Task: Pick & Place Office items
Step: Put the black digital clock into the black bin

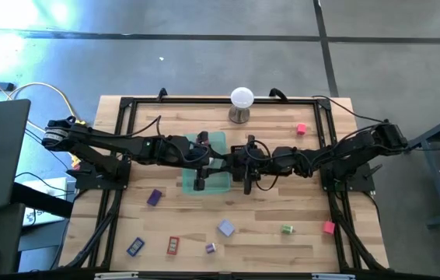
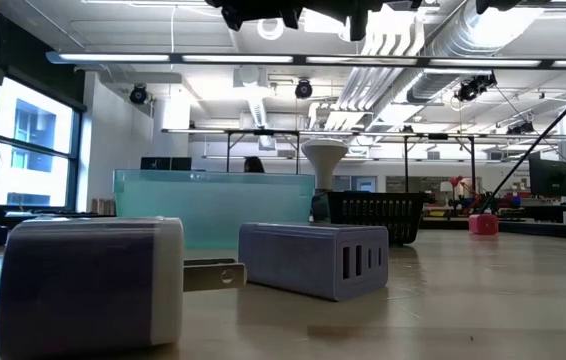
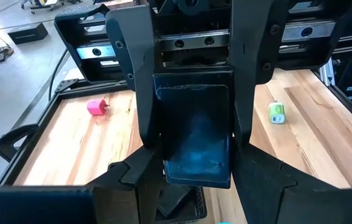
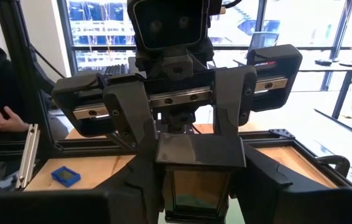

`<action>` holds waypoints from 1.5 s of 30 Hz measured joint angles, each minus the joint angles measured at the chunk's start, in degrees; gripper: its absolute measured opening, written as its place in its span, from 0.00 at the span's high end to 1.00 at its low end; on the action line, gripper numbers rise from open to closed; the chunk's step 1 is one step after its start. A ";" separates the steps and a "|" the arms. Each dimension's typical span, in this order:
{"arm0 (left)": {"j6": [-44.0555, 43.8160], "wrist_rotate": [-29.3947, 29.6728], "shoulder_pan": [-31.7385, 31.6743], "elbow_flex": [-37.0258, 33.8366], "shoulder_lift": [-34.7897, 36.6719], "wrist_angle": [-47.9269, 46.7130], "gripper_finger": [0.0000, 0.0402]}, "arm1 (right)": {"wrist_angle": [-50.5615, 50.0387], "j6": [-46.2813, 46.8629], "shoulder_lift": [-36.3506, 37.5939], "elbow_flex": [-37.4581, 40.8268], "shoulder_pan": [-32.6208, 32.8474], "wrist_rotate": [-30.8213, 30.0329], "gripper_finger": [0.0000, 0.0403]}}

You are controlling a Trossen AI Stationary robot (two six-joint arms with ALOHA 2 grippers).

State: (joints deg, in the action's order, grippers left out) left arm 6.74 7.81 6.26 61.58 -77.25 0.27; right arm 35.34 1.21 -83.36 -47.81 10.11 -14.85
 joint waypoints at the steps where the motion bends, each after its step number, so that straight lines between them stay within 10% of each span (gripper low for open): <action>1: 0.09 0.00 0.00 0.00 0.02 -0.02 0.59 | 0.00 -0.02 -0.01 0.00 0.00 -0.02 0.64; 20: 2.36 -0.13 0.00 -0.02 0.02 -0.16 0.59 | -0.35 -0.24 -0.01 0.00 0.00 -0.13 0.61; 32: 1.57 0.24 0.39 0.01 0.06 -1.79 0.30 | -0.63 -0.87 -0.04 0.03 0.00 0.06 0.62; 45: -1.29 8.85 -3.01 0.23 9.12 -16.59 0.29 | -2.34 -0.98 -0.13 0.13 0.04 0.33 0.60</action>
State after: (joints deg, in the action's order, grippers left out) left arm 5.45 16.66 3.25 61.80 -68.13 -16.32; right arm 33.00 0.23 -83.49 -47.68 10.15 -14.52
